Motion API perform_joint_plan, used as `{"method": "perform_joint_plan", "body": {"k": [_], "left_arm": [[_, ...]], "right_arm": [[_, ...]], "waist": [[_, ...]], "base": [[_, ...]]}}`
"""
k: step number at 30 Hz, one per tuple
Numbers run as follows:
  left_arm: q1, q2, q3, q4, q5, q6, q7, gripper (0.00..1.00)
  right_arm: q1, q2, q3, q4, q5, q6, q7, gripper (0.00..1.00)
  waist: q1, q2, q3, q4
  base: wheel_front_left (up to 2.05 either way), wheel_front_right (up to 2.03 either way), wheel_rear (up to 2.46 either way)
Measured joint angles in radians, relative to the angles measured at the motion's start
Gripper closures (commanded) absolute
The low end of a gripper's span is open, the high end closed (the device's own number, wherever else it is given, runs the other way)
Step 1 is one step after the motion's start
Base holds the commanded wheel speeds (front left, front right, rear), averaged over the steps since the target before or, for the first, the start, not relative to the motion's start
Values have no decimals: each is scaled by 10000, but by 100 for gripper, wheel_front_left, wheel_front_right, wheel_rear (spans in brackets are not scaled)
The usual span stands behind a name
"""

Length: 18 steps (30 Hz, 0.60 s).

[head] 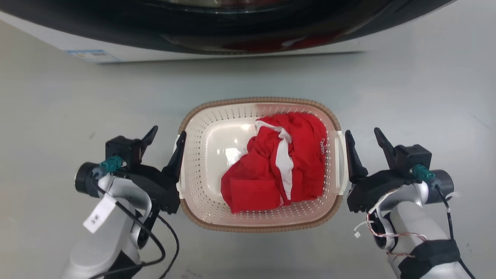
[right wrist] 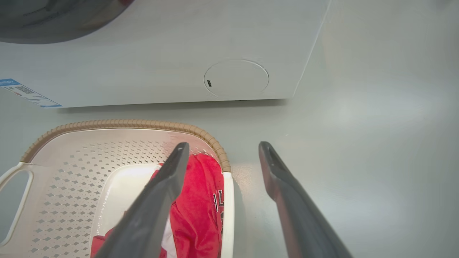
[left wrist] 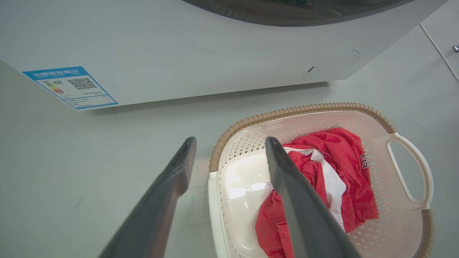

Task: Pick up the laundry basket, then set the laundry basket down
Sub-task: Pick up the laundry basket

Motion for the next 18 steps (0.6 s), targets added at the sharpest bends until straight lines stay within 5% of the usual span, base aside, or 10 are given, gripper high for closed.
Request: {"method": "perform_joint_plan", "body": {"k": [18], "left_arm": [[-1491, -127, -435, 1946, -276, -255, 265, 0]], "right_arm": [[-1265, 267, 399, 1540, -44, 102, -15, 0]], "waist": [[-1, 0, 2013, -12]], "base": [[0, 0, 0]]}}
